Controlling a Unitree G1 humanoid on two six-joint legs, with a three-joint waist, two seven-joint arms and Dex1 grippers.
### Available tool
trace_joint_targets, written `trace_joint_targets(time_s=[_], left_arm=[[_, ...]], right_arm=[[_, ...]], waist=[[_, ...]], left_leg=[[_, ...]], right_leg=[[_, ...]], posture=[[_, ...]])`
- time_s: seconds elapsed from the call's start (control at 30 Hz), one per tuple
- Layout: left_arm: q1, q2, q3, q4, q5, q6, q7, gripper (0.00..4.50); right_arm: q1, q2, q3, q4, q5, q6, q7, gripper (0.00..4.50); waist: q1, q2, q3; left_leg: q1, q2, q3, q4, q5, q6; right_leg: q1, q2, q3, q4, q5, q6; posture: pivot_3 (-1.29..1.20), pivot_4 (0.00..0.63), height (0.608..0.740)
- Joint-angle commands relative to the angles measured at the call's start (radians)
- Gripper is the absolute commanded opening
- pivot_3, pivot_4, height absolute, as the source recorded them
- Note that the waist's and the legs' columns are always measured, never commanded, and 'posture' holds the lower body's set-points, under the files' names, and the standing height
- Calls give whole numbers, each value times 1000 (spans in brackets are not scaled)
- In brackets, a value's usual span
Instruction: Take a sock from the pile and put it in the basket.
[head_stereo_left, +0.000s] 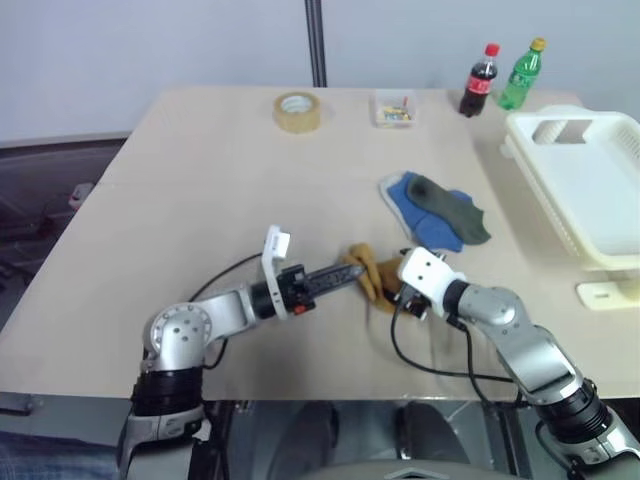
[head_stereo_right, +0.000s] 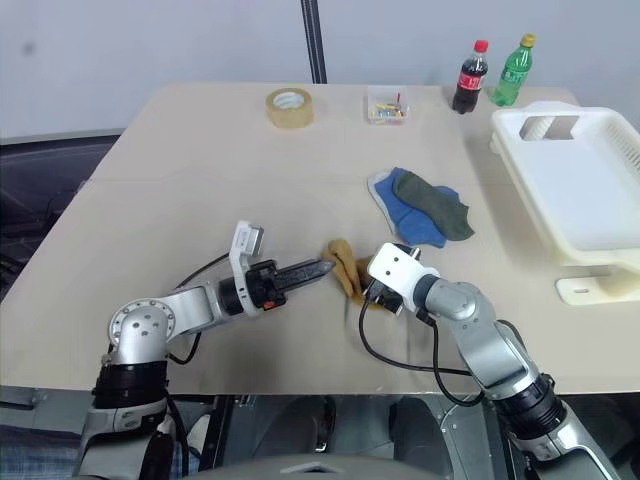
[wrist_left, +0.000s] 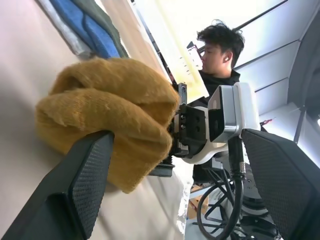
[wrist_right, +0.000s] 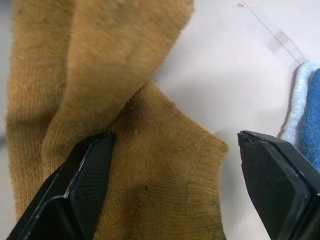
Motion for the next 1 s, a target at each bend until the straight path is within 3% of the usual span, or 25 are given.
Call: trace_joint_targets(time_s=[0.03,0.63,1.0], left_arm=[[-4,24,-6,5,9,-2,-38,4385],[-29,-52,-87,18,158,-188,-130,4385],[-122,-115,-169,99,241,-238,-187,4385]], right_arm=[[17,-18,-7,24,-32,26,-11,4115],[12,-15,10,37,-43,15,-8,4115],[0,-17,31,57,-53,-19,22,4115]], waist=[[0,0,1],[0,-1,3],[-2,-1,3]], left_leg=[[0,0,0,0,0,0],[-1,0,-1,0,0,0],[-2,0,-1,-1,0,0]], right_leg=[[0,0,0,0,0,0],[0,-2,-1,-1,0,0],[0,0,-2,-1,0,0]], posture=[[0,150,738],[0,150,738],[0,150,738]])
